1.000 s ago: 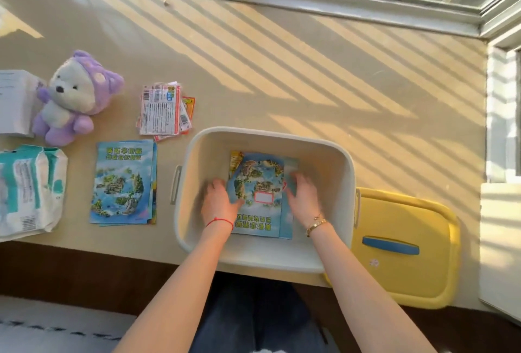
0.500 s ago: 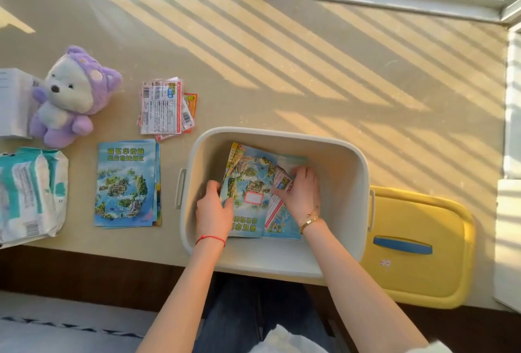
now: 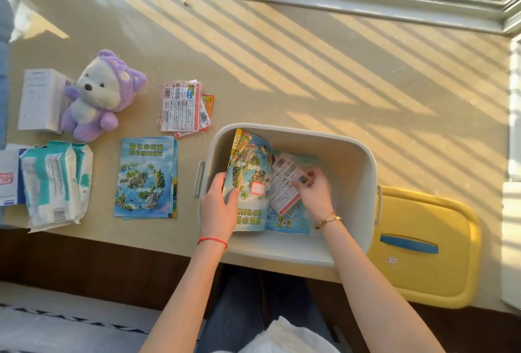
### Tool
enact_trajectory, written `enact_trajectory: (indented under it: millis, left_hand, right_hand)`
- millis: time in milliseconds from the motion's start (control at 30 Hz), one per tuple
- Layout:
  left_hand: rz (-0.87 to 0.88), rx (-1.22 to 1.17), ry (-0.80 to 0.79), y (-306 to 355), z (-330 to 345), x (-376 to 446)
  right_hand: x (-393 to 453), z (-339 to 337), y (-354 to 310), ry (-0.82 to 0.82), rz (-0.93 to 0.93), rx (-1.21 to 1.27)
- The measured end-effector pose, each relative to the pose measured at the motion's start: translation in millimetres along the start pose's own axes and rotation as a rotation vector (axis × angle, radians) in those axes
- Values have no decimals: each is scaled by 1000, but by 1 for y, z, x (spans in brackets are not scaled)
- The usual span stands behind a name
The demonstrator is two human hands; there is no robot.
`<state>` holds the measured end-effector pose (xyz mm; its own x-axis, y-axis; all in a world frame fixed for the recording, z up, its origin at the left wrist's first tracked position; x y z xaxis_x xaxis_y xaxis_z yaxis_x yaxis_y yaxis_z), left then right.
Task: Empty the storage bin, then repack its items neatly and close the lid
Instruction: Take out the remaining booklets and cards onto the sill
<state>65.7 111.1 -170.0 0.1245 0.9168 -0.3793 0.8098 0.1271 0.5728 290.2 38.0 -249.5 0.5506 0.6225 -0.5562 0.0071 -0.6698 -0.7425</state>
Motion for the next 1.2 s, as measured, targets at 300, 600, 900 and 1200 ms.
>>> enact_trajectory:
  millis: [300,600,900,1200]
  left_hand:
    - [8,-115,63,9,-53,-31]
    - [16,-275,164,3,-130,-75]
    - [-20,-314,206,-65,-221,-60]
    - [-85,-364,95,-155,-291,16]
  right_hand:
    - [-73,-56,-64,-30,-136,609]
    - [-131,-42,-128,-73,-207,537]
    - [-157,53,-196,-159,-192,447]
    - [-130,176,-246,-69,-94,446]
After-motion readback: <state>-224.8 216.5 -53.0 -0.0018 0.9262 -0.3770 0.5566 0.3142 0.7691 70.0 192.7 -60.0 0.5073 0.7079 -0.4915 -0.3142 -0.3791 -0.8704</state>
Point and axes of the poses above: each hand's wrist, its own x-axis towards the middle knuckle, its own z-axis out of the palm, y = z × x, the point moved 6 cm from there along x, towards the middle knuckle, and after that the axes turned 9 degrees about x, right-handed, at the moved point
